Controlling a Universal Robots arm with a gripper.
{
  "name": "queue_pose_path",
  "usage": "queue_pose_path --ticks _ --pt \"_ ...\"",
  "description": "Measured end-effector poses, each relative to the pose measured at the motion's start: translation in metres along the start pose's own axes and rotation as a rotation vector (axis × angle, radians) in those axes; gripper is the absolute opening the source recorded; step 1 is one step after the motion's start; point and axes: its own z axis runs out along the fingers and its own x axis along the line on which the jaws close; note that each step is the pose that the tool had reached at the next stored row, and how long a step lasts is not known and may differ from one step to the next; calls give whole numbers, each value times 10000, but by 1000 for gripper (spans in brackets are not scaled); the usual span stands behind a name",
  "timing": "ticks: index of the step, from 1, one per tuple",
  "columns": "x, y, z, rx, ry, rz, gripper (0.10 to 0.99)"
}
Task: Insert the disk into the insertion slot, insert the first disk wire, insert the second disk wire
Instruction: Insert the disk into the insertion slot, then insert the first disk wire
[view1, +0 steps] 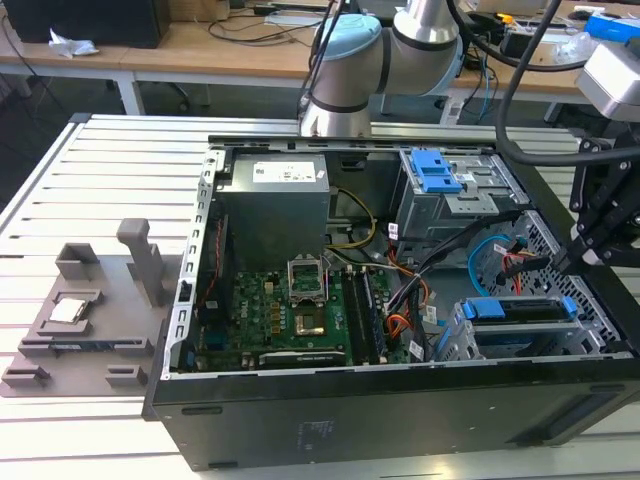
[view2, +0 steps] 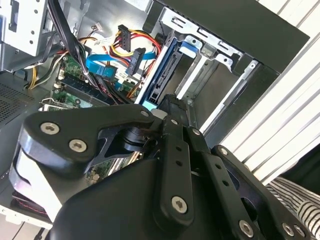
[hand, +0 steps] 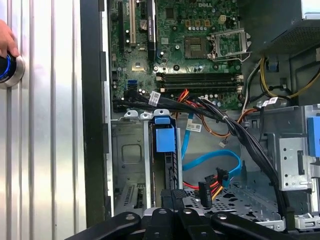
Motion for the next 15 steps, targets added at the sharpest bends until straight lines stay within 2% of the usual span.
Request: queue_pose_path --ticks 15 --pt "0 -5 2 0 -3 0 106"
